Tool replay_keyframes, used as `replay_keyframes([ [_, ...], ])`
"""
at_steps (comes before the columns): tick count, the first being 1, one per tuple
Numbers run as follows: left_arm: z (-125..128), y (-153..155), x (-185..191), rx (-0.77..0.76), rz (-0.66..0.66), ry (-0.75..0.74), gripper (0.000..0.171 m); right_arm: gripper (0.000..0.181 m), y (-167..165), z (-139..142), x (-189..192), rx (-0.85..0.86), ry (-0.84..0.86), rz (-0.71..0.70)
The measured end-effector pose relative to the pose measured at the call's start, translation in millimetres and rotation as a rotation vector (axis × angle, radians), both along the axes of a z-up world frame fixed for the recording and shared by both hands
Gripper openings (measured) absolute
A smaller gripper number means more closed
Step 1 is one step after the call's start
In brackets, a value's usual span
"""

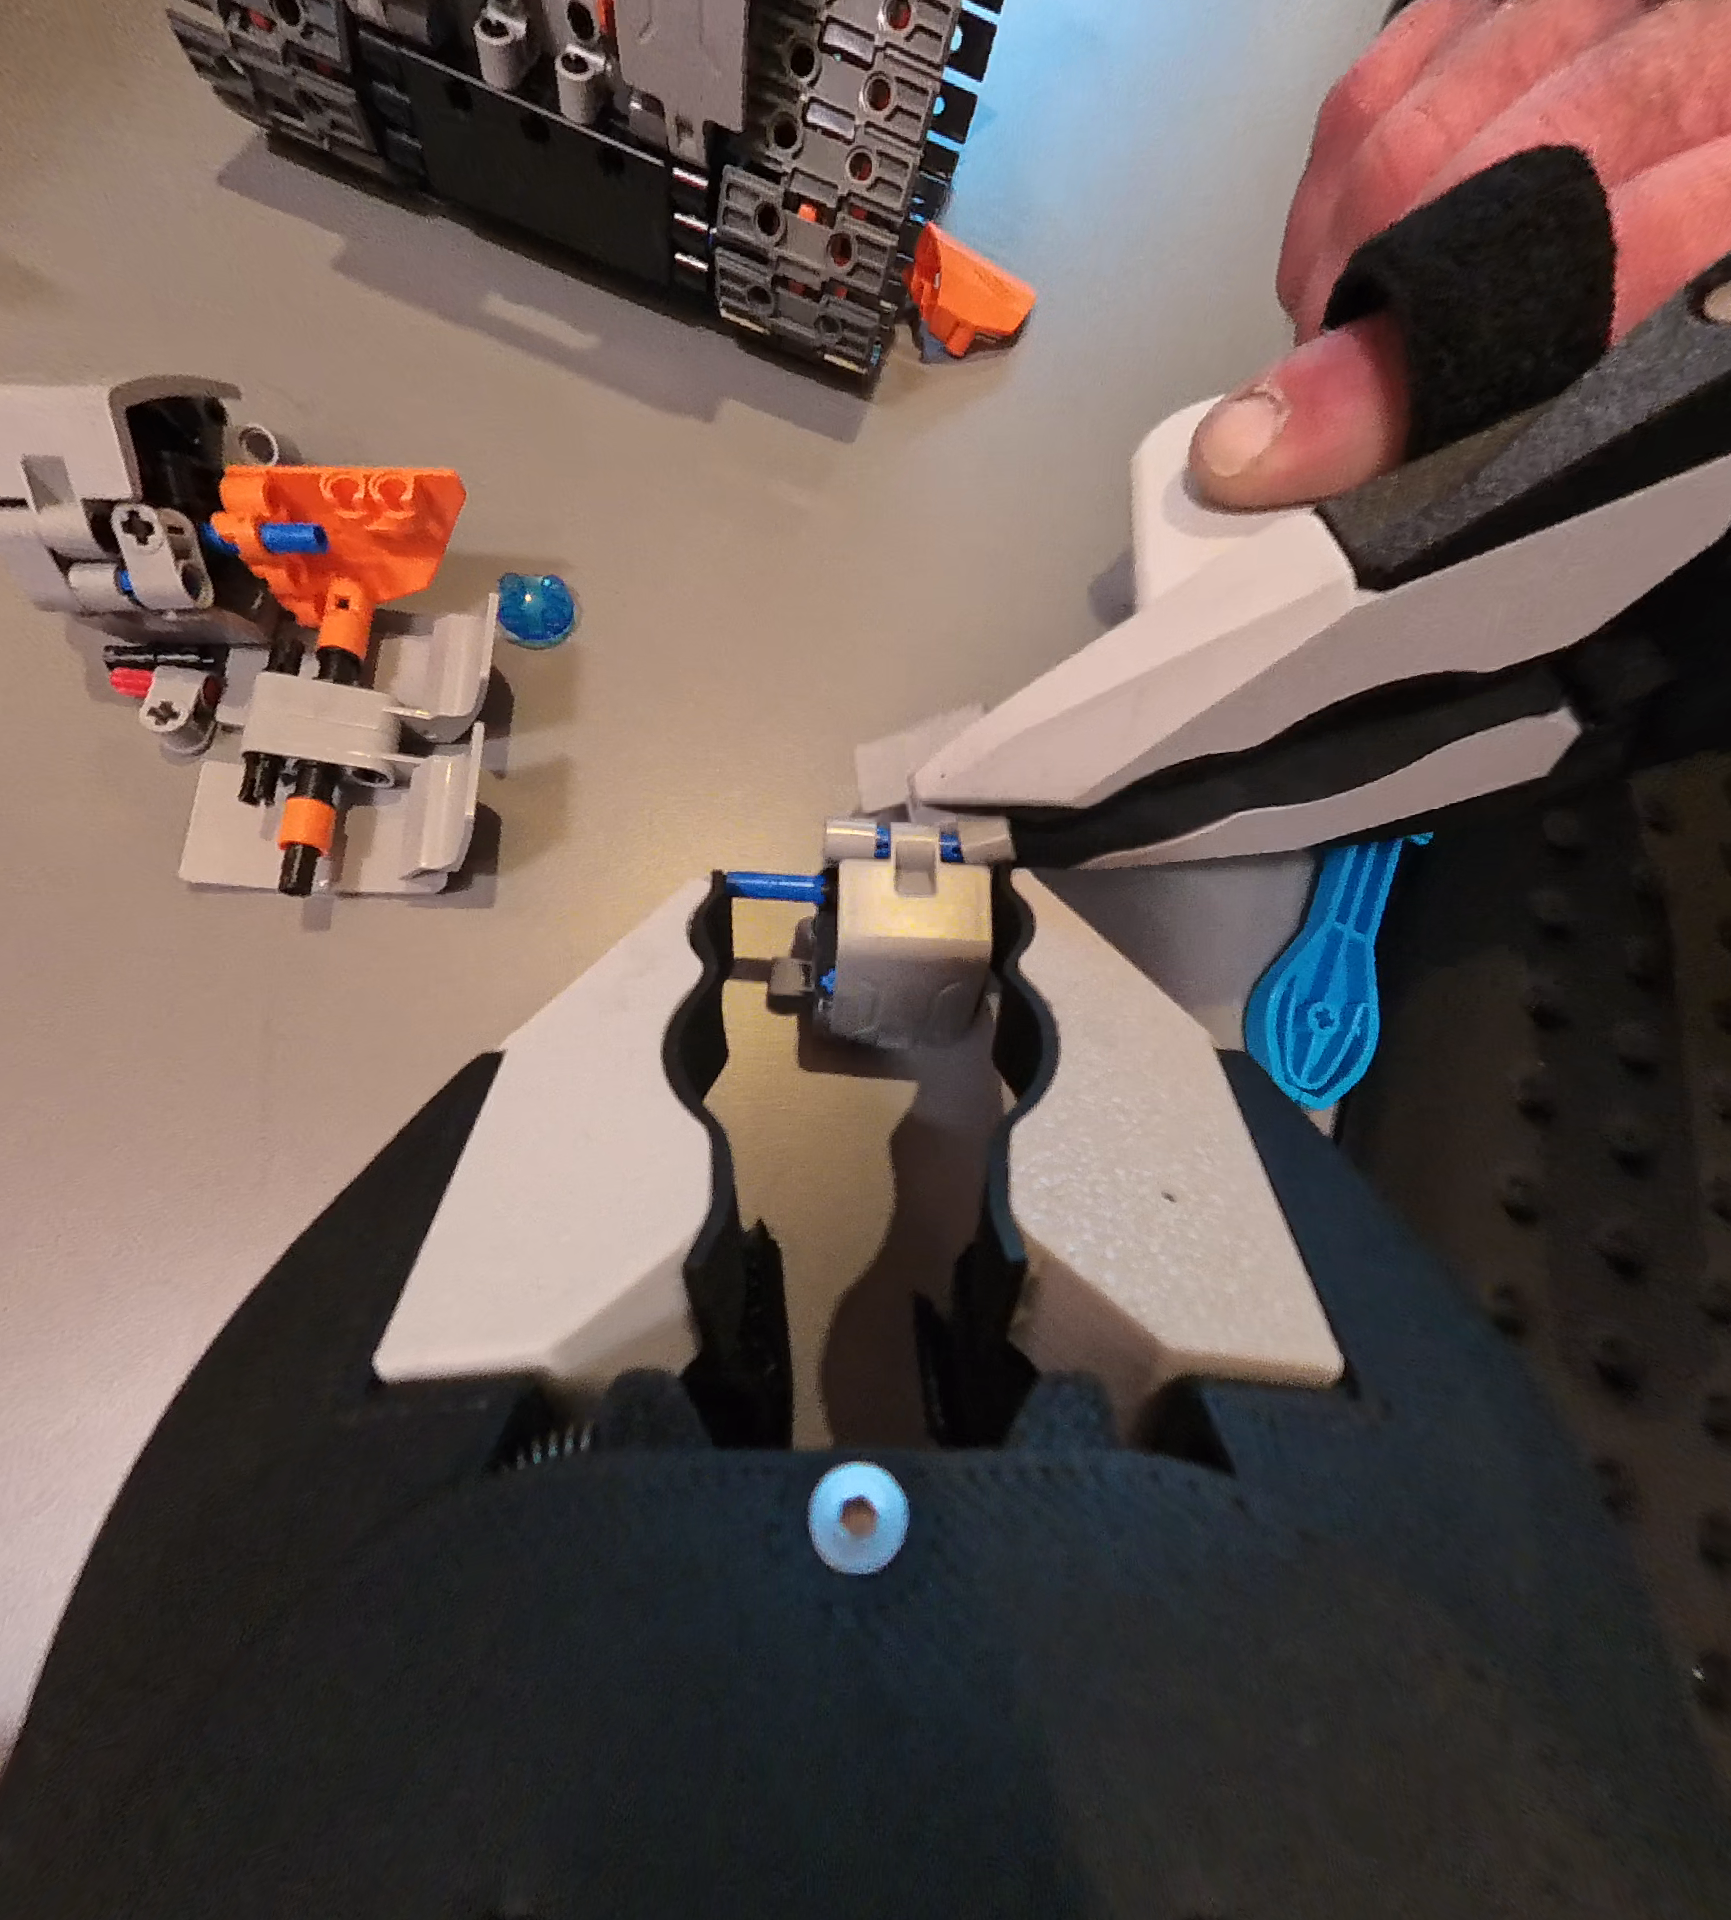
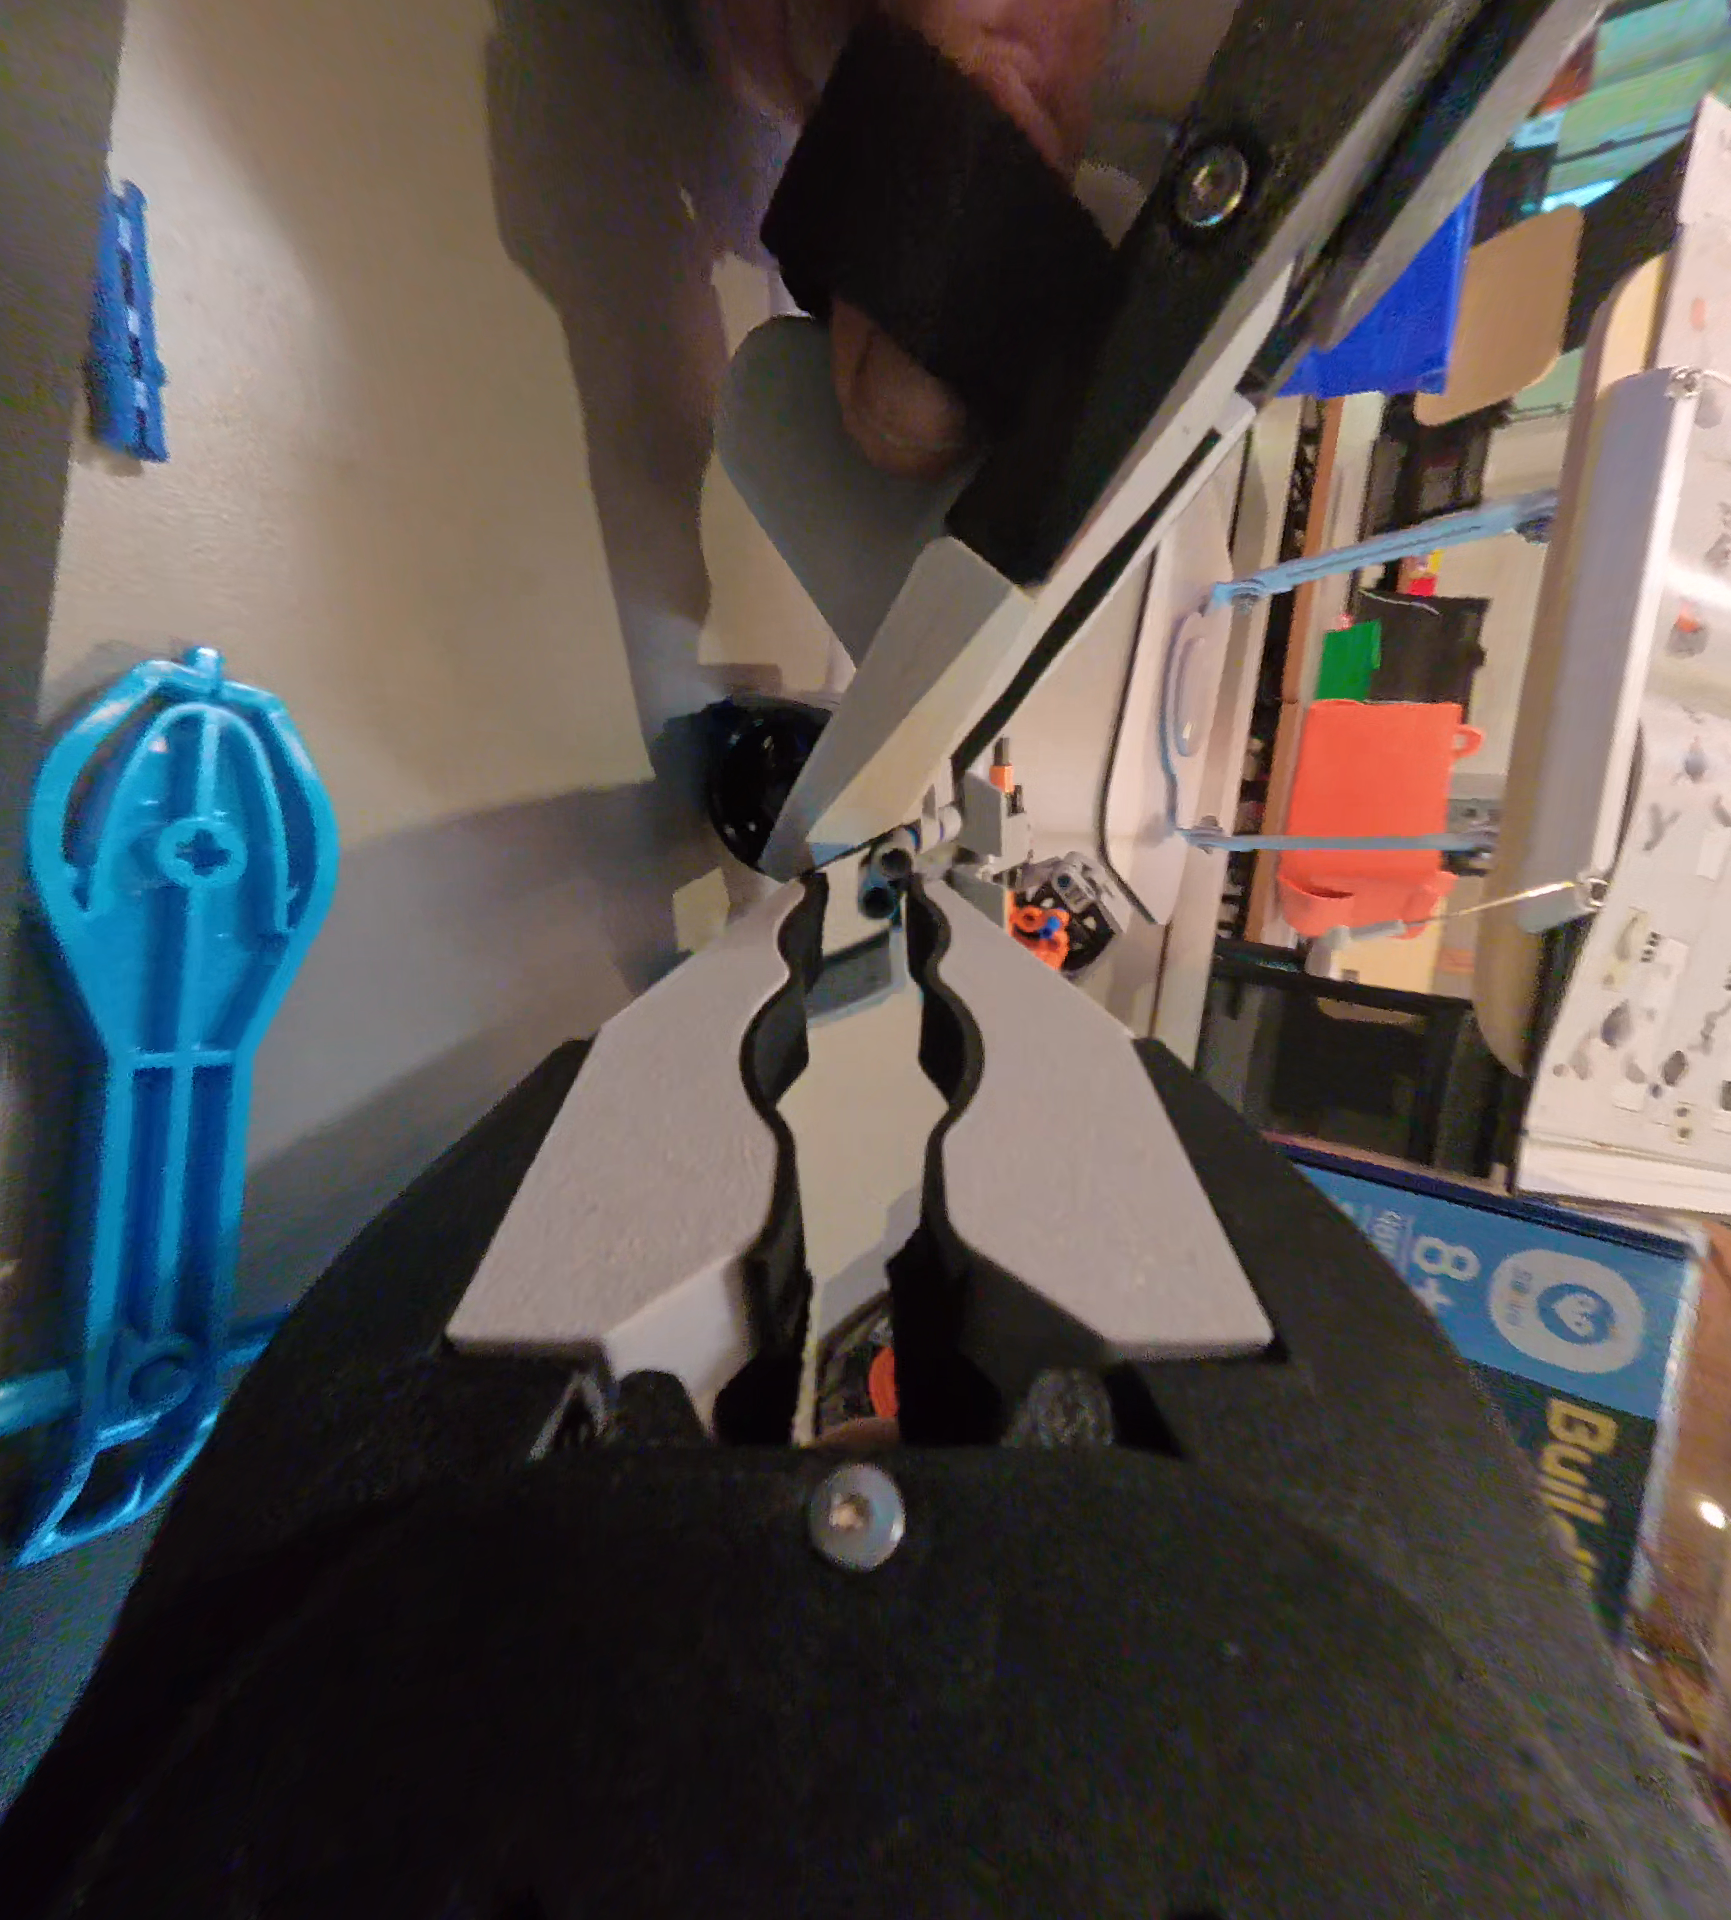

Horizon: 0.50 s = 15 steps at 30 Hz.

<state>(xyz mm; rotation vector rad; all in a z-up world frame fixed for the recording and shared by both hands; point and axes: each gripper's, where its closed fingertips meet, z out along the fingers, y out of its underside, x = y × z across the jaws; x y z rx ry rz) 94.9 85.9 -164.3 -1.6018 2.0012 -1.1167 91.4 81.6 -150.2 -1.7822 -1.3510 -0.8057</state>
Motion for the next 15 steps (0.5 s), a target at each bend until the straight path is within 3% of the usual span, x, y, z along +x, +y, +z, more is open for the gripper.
replay_keyframes([
  [10,-0.2,-3.3,0.5,0.013,-0.024,-0.007,0.047,0.01,-11.1,-2.5,-3.8,-0.178,0.327,0.034],
  [15,-0.2,-6.1,0.1,0.017,-0.042,-0.009,0.047,0.006,-11.3,0.4,-2.5,-0.178,0.355,0.046],
])
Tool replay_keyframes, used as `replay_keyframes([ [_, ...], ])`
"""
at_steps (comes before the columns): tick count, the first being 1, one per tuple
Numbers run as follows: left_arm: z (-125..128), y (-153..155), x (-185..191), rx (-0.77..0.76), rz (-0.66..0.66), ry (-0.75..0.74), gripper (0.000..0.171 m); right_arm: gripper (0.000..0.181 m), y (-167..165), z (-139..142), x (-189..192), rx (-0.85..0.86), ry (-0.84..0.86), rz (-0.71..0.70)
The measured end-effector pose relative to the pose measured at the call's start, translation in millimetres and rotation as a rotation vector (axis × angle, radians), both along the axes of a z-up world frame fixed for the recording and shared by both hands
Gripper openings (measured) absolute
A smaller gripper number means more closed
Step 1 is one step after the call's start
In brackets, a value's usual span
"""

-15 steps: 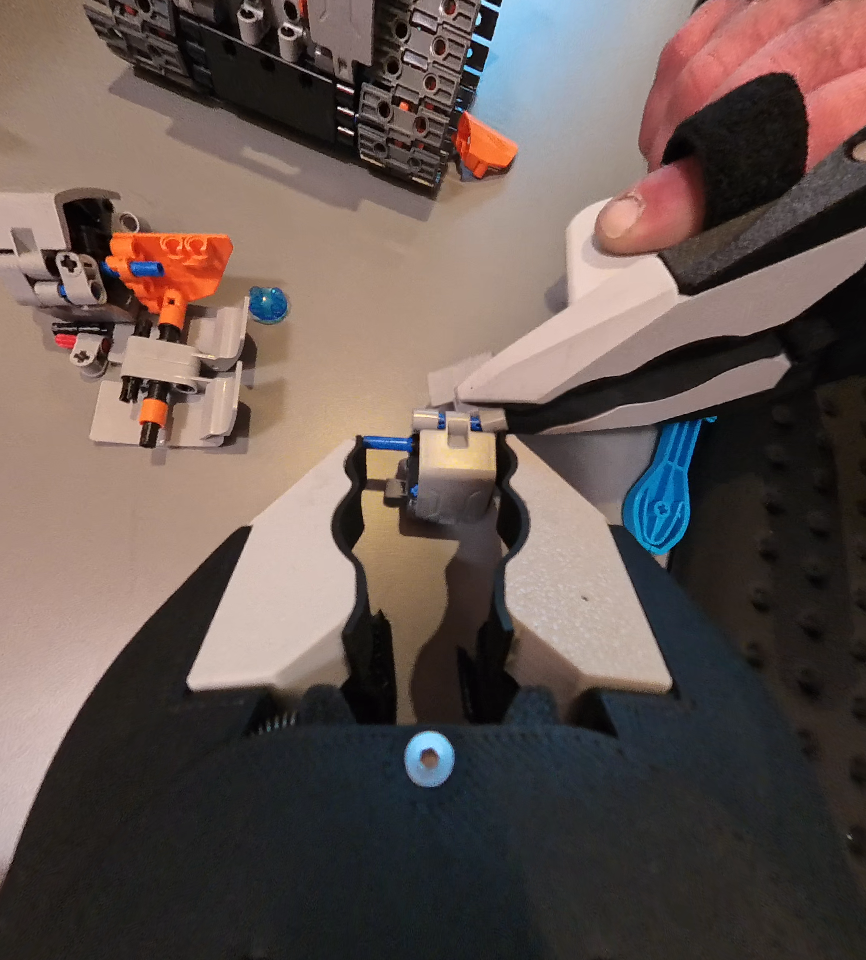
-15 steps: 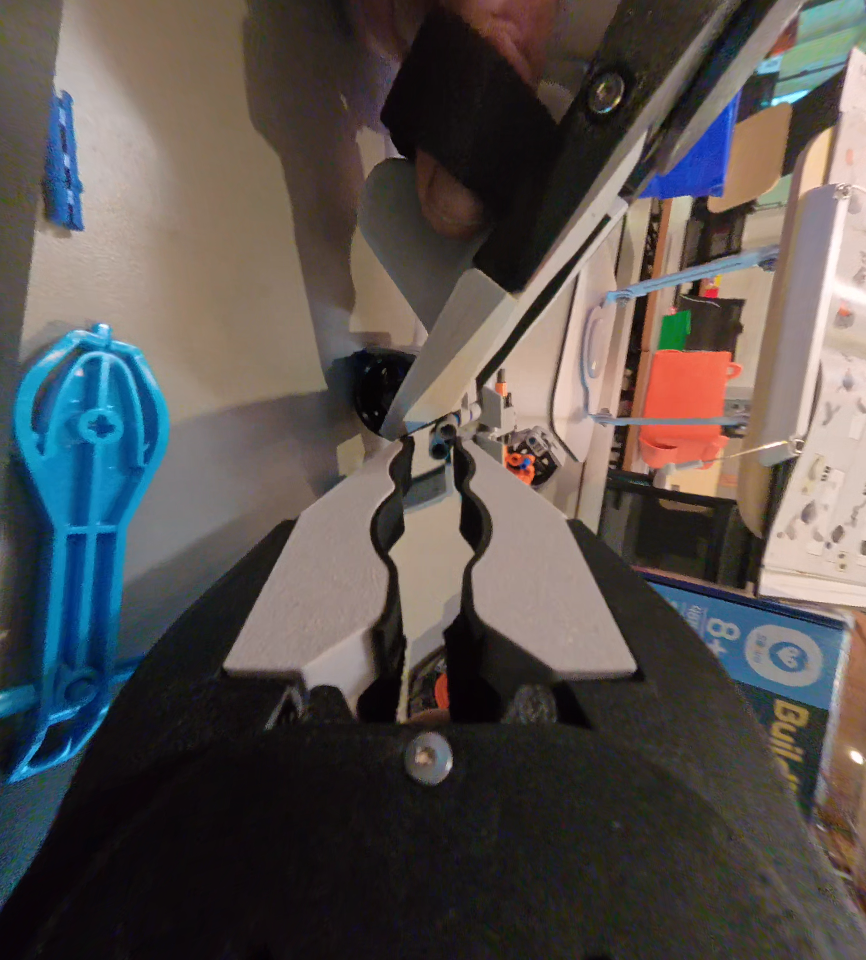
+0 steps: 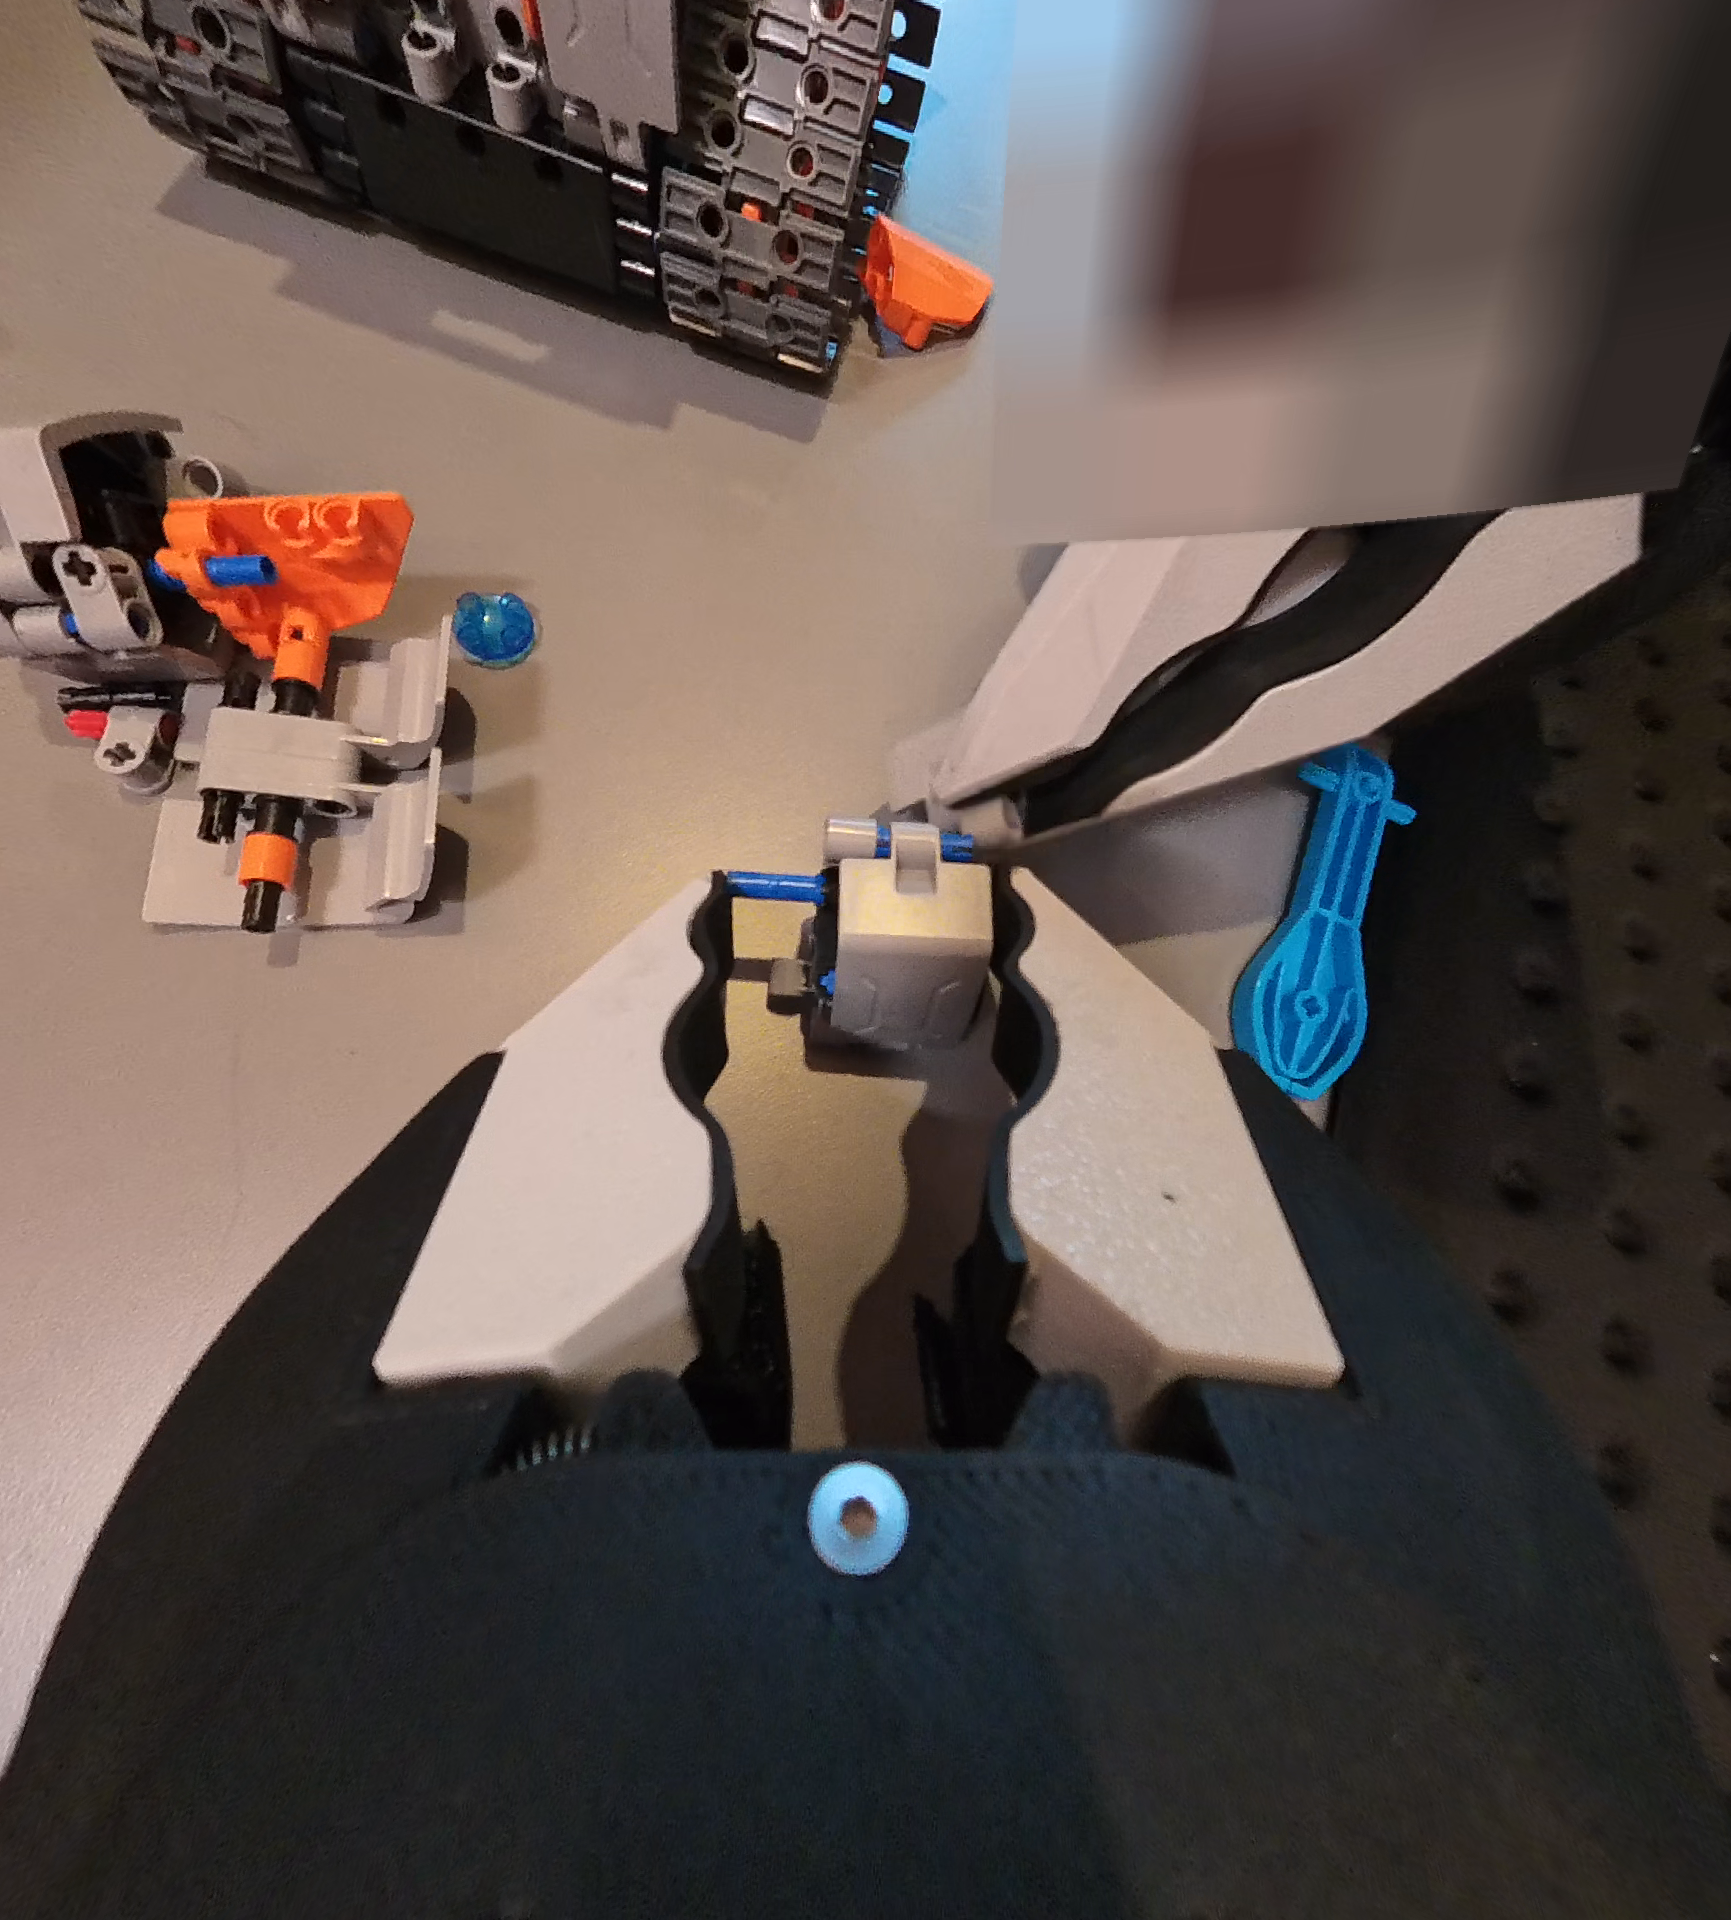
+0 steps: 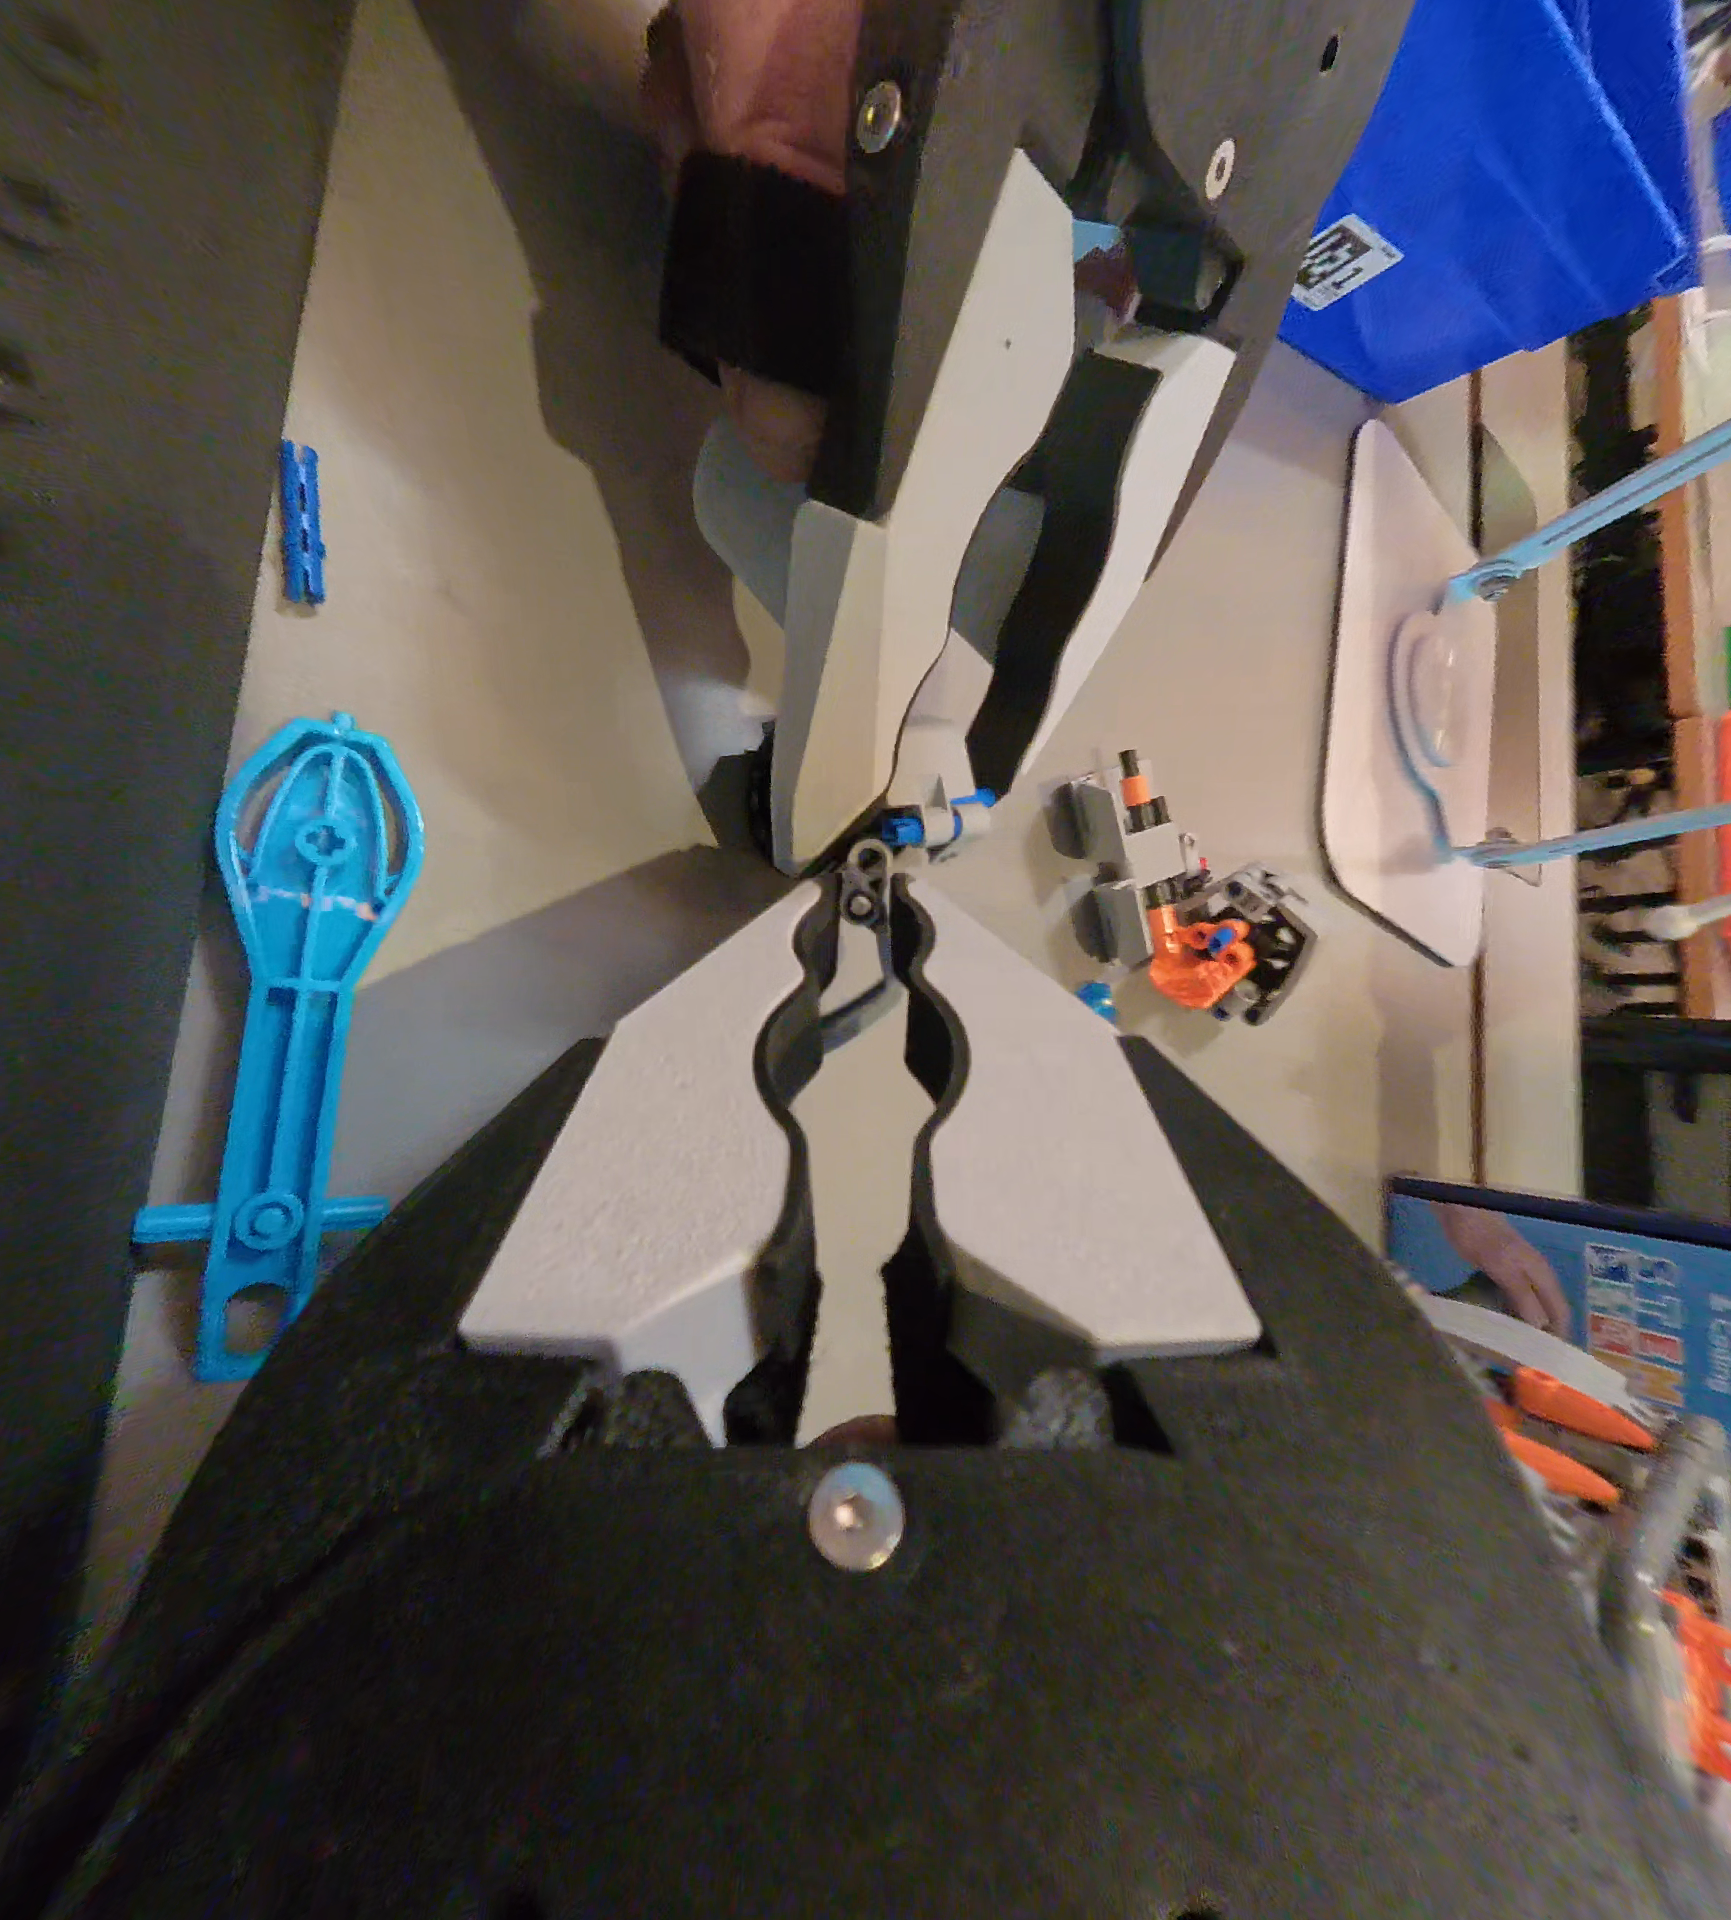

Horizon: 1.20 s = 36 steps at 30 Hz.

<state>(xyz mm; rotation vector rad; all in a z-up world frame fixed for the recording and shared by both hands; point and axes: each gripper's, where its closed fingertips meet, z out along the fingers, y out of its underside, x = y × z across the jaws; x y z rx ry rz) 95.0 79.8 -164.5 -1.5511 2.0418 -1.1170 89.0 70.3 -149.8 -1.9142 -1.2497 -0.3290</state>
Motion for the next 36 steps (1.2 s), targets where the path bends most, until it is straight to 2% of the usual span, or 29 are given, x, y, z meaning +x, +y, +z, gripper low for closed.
replay_keyframes([
  [5,1.2,1.4,-0.1,-0.02,0.006,-0.001,0.048,0.009,-3.5,1.0,-3.7,0.017,-0.04,0.039],
  [8,0.4,2.4,-0.8,-0.016,0.003,0.005,0.048,0.014,-7.0,2.6,-5.0,-0.014,0.013,0.05],
  [17,-0.8,-0.3,-2.2,-0.009,-0.041,0.015,0.047,0.018,-9.1,17.8,-5.2,-0.15,0.342,0.058],
  [23,-1.4,-2.9,-1.9,-0.002,-0.061,0.018,0.047,0.011,-2.0,-0.6,-6.2,-0.305,0.446,0.04],
  [25,-1.4,-3.1,-1.9,0.0,-0.062,0.017,0.047,0.003,-4.1,-6.2,-8.1,-0.344,0.447,0.051],
  [28,-1.4,-2.9,-2.1,-0.001,-0.063,0.017,0.047,0.0,-7.0,-11.4,-8.2,-0.363,0.436,0.059],
  [31,-1.4,-2.7,-2.8,-0.003,-0.065,0.018,0.047,0.0,-6.6,-3.3,-5.0,-0.343,0.46,0.052],
  [32,-1.4,-2.2,-3.1,-0.004,-0.064,0.019,0.047,0.001,-5.9,0.6,-2.6,-0.339,0.48,0.041],
  [35,-1.3,0.7,-3.6,0.002,-0.061,0.021,0.047,0.031,-6.2,-1.4,13.9,-0.398,0.515,-0.068],
  [36,-1.2,1.5,-3.8,0.002,-0.06,0.021,0.047,0.035,-7.4,-3.4,17.4,-0.424,0.531,-0.103],
])
